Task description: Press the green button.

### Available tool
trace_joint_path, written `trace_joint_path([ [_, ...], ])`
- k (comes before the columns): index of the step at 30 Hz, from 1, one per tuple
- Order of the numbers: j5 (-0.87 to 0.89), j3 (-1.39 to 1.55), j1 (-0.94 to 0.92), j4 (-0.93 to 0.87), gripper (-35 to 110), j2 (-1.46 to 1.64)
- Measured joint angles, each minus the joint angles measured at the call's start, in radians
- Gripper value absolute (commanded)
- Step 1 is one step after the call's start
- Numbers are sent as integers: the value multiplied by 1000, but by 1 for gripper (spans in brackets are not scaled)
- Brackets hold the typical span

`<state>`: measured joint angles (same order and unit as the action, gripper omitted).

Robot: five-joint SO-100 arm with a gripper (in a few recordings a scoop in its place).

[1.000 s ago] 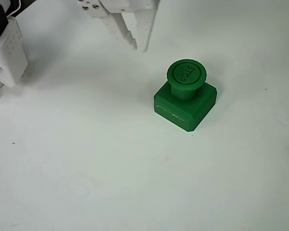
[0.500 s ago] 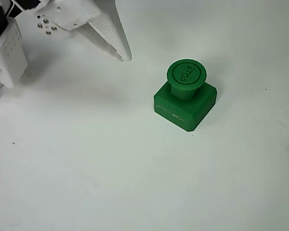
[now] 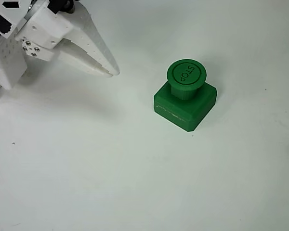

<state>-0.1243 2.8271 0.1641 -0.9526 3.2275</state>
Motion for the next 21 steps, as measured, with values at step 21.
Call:
trace_joint_path([
  [21,11,244,-69,-12,0,55],
])
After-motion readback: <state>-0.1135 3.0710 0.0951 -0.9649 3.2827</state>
